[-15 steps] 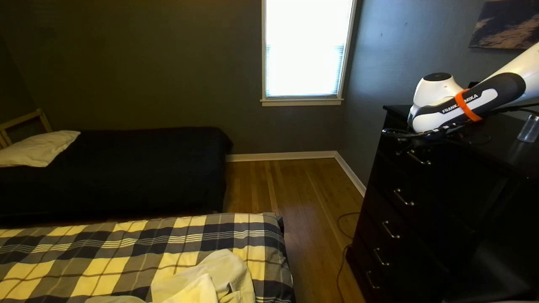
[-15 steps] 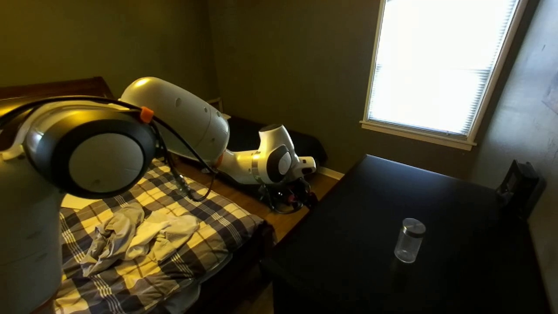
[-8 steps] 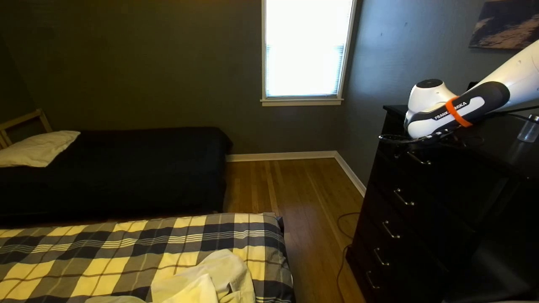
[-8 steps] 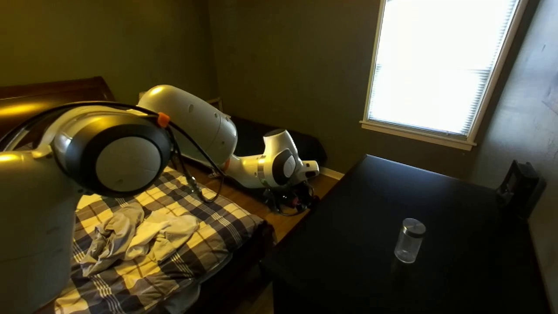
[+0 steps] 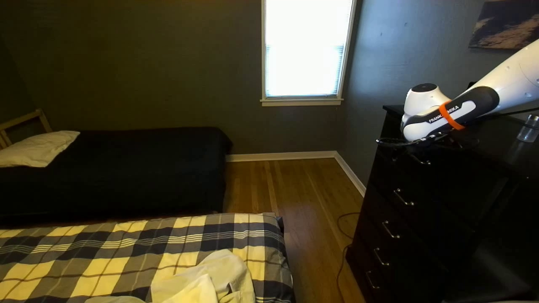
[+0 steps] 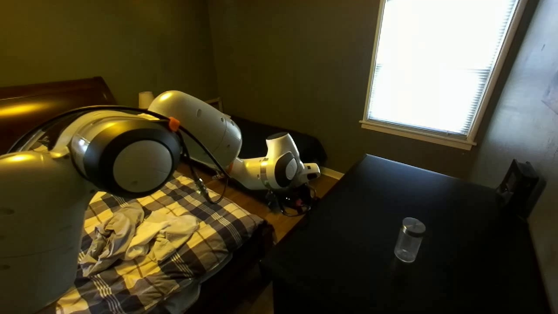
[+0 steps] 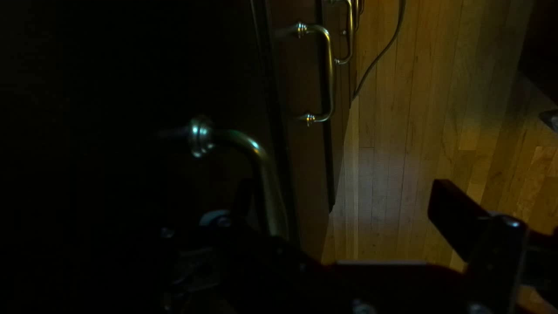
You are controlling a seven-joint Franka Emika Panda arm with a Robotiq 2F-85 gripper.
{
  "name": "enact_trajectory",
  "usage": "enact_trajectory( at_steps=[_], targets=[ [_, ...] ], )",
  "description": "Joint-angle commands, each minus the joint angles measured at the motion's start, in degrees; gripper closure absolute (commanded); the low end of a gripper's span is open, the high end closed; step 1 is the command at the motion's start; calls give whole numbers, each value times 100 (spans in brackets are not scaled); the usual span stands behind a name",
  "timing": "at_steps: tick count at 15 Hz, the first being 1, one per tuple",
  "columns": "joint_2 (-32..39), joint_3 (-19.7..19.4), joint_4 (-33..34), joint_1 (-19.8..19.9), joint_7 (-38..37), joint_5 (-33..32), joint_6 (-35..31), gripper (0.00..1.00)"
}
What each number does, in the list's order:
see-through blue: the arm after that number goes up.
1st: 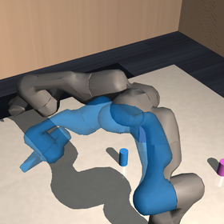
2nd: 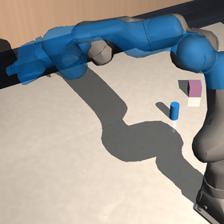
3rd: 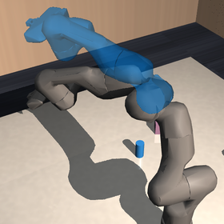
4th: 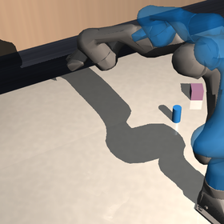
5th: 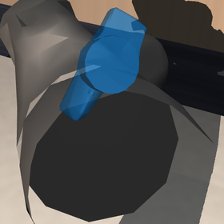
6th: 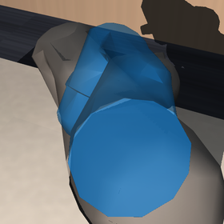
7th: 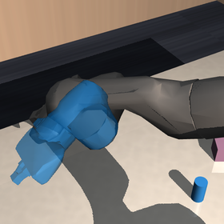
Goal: Open the top drawer
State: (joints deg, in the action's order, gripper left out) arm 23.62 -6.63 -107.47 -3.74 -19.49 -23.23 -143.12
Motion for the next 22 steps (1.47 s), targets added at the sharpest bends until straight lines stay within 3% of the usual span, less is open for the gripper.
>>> enact_trajectory(
  at_steps=[1,8,22],
  targets=[
    [50,224,45,-23,434,462,133,0],
    [-112,691,8,61,1336,1124,459,0],
    [-386,882,-443,-402,826,601,106,0]
  ],
)
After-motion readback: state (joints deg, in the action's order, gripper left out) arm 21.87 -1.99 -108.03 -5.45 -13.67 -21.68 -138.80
